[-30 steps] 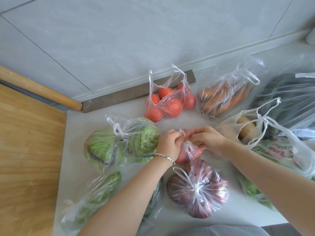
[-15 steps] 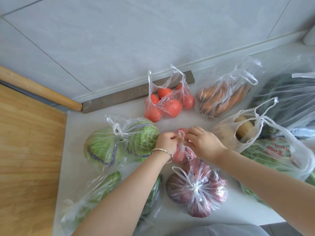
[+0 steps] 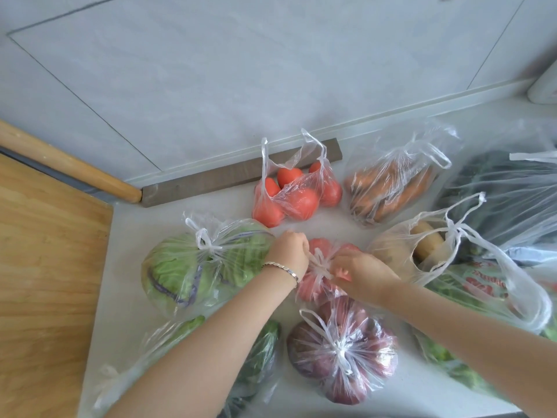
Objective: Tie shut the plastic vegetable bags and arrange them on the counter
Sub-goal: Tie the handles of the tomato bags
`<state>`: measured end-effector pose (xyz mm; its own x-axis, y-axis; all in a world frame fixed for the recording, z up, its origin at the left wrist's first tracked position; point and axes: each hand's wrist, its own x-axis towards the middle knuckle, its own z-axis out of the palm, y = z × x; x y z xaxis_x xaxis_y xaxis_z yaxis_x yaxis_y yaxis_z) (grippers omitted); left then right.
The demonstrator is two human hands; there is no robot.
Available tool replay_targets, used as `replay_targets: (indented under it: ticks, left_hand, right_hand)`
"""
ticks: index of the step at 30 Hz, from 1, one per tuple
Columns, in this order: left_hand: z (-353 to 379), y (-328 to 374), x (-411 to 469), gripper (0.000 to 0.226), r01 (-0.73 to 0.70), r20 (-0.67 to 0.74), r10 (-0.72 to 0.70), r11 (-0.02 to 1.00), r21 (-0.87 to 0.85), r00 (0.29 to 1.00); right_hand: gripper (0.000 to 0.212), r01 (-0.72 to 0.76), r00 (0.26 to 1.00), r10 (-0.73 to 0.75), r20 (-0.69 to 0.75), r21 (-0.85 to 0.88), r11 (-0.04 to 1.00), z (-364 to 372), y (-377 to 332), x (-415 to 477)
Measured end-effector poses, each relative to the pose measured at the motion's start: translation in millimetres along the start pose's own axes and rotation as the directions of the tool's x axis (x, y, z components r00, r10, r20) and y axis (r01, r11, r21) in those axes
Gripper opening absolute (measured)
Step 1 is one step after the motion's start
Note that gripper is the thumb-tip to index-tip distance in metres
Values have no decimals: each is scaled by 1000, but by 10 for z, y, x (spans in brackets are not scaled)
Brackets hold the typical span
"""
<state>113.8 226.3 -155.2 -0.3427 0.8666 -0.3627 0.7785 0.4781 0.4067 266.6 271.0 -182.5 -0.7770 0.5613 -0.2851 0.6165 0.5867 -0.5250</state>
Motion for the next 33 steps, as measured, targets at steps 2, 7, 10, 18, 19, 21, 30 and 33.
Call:
replay_targets:
  ticks: [2, 7, 10, 18, 19, 21, 30, 33]
  left_hand:
    - [-209, -6, 51, 20, -50, -200, 30, 994, -96, 979]
    - [-713, 0, 355, 65, 52, -611, -207, 964, -261, 764]
    - [-878, 24, 542, 31, 69, -474, -269, 915, -398, 838]
    - [-1065, 122, 448, 33, -106, -237, -263, 431, -896, 935]
    - [-1067, 87, 449, 37, -107, -229, -222, 457, -883, 948]
    - [-1054, 1, 454, 42, -126, -230, -117, 566, -815, 966]
    - [-913, -146, 848, 64, -261, -70, 289, 700, -665, 955]
    - [-785, -135, 940, 52, -254, -30, 338, 642, -723, 941]
  right_hand:
    - [24, -92, 995, 97, -31, 140, 986, -239, -3, 126]
    - [63, -101, 866, 256, -430, 351, 931, -918, -214, 758]
    - [36, -214, 877, 341, -338, 362, 907, -1097, -348, 1135]
    - [28, 4, 910, 298, -289, 725, 689, -1172, -602, 1100]
    - [31, 12, 927, 265, -265, 729, 685, -1181, -587, 1081]
    - [32, -4, 954, 217, -205, 719, 695, -1192, -554, 1046]
    - [20, -140, 989, 8, 149, 908, 395, -1252, -473, 1250]
    - [8, -190, 981, 102, 166, 699, 689, -1291, -466, 1305]
